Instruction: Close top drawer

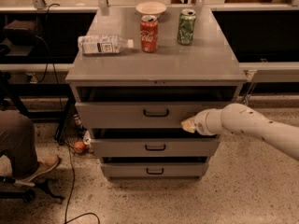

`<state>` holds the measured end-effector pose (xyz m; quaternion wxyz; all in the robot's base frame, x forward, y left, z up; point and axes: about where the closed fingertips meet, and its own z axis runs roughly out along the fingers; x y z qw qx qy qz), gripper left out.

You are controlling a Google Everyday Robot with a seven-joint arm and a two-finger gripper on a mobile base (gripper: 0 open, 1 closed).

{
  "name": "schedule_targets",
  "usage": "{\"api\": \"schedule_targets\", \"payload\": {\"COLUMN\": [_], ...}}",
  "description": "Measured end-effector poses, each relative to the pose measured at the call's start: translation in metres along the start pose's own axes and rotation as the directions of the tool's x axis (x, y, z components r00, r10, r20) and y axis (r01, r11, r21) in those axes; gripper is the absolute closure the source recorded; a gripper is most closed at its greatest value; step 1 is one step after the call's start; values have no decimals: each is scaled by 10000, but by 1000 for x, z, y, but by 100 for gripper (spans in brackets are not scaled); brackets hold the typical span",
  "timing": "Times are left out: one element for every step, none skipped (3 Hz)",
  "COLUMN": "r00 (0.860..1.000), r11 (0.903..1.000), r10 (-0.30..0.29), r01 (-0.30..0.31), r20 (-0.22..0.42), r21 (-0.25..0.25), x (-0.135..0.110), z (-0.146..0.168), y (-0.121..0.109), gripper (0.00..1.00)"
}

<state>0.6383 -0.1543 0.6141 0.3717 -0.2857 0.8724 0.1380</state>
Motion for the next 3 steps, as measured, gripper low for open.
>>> {"api": "schedule_targets", "payload": {"r00": [10000, 9983, 9897], "r11": [10000, 9994, 9954], "r10": [12, 243, 935], "r01": [-12, -230, -906], "r20": [0, -523, -1080], "r21": [54, 251, 316], "x": [1, 20, 51], "z": [-2, -18, -38], "y": [-1, 3, 14], "gripper": [100, 100, 100]}}
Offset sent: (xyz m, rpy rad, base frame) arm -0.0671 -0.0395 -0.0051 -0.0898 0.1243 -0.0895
